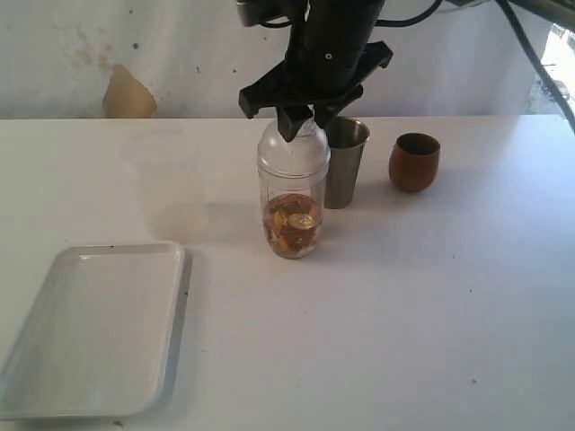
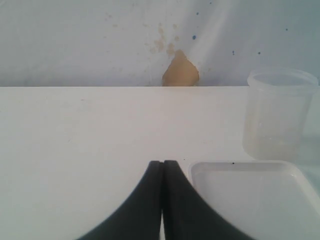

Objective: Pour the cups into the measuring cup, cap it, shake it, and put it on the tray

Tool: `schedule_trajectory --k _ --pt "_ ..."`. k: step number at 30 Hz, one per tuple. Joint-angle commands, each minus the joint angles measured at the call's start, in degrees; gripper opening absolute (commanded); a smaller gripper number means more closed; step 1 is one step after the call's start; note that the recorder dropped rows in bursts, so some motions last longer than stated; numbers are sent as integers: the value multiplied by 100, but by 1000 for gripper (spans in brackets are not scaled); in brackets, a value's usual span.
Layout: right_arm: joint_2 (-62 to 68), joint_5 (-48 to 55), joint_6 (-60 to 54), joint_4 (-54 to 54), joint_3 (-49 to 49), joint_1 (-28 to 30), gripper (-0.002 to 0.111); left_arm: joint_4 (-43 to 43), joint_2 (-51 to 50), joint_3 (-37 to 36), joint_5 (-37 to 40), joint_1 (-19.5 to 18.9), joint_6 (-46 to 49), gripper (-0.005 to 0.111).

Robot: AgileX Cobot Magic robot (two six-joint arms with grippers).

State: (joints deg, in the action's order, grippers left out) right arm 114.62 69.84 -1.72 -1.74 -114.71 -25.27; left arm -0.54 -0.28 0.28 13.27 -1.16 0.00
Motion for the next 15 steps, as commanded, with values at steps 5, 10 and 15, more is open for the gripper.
schedule_trajectory --k 5,10,15 --pt "131 12 -154 -86 11 -6 0 -8 28 -28 10 23 0 0" --pt "202 12 -221 -86 11 -6 0 -8 28 -28 10 23 0 0" --pt "228 12 -221 -86 19 -6 0 -8 28 -28 10 23 0 0"
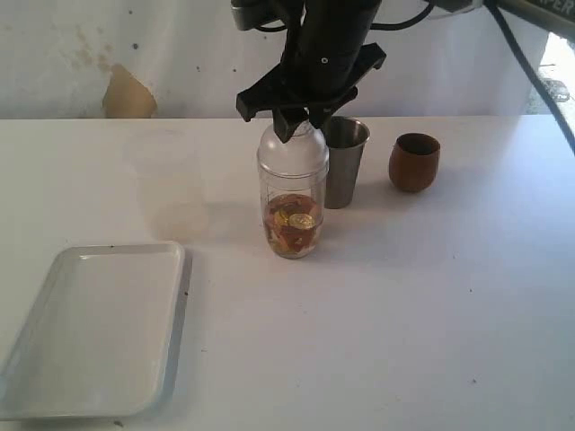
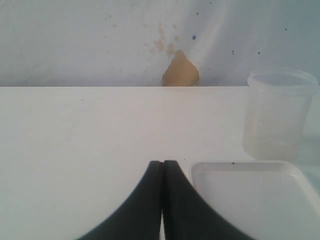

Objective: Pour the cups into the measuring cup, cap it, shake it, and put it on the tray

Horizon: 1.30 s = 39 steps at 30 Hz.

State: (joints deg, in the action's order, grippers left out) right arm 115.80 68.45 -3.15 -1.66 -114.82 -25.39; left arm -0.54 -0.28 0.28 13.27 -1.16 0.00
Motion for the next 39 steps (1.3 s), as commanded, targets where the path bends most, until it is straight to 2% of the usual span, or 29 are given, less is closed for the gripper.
schedule_trajectory --k 1,6,31,34,39 --pt "161 151 -78 -94 29 6 0 -8 28 -28 10 23 0 0" --pt "504 151 -78 -83 29 6 0 -8 28 -28 10 23 0 0" --pt "432 151 -177 -45 294 6 0 -8 28 -28 10 23 0 0" --pt "374 151 -230 -35 294 6 11 -8 28 -28 10 23 0 0" --pt "250 151 -301 -23 294 6 43 -8 28 -28 10 23 0 0"
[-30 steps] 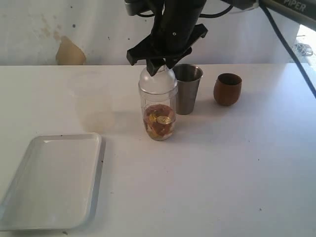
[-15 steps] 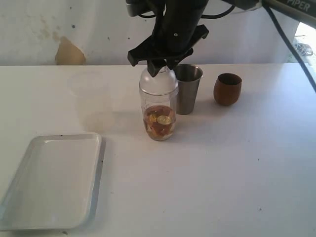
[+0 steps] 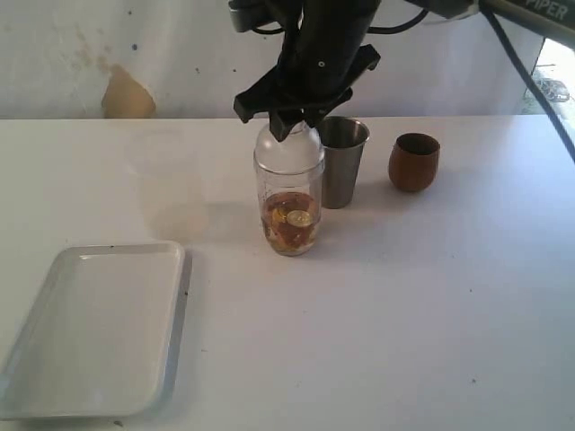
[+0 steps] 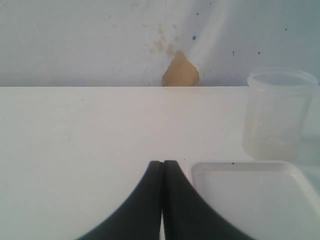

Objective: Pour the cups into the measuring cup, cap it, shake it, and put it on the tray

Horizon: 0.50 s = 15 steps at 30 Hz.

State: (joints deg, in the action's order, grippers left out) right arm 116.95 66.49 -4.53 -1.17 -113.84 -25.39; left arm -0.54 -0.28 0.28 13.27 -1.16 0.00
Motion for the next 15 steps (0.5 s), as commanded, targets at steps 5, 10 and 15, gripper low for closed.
schedule_trajectory --k 5,10,15 --pt "30 347 -306 -72 195 6 65 -8 28 -28 10 23 0 0" --pt "-90 347 -316 -82 195 6 65 -8 28 -28 10 23 0 0" --pt "-313 347 -429 -82 195 6 65 -8 28 -28 10 23 0 0"
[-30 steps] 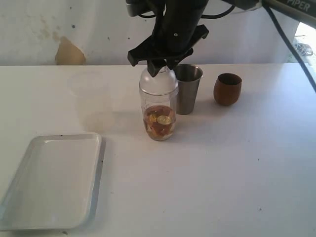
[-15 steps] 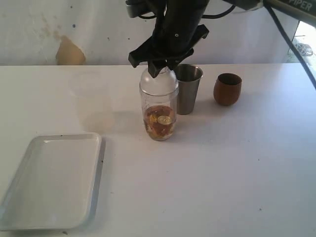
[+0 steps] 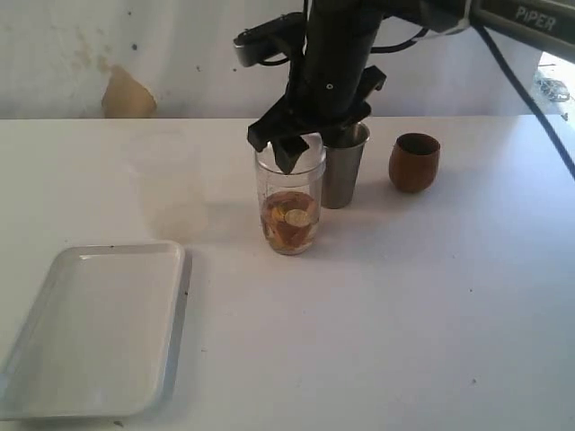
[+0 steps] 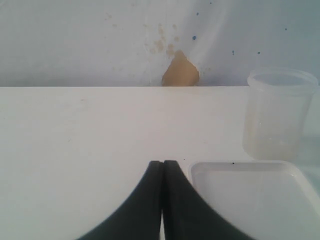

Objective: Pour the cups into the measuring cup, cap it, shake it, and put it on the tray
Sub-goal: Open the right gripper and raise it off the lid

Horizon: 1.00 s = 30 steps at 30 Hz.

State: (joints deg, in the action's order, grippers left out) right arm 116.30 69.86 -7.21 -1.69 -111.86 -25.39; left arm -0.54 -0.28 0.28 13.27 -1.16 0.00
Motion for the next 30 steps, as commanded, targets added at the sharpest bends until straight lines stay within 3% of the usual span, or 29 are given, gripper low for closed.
schedule_trajectory --k 1,14,16,23,30 --pt "-305 10 -162 -2 -2 6 65 -8 28 -28 10 23 0 0" --pt "-1068 10 -521 169 -2 6 65 -8 28 -28 10 23 0 0" --pt "-987 10 -653 204 -2 6 70 -8 28 -28 10 23 0 0" --pt "-873 -15 -787 692 -2 6 105 -8 28 -28 10 23 0 0" --pt "-936 -620 -594 696 -2 6 105 -8 28 -28 10 23 0 0"
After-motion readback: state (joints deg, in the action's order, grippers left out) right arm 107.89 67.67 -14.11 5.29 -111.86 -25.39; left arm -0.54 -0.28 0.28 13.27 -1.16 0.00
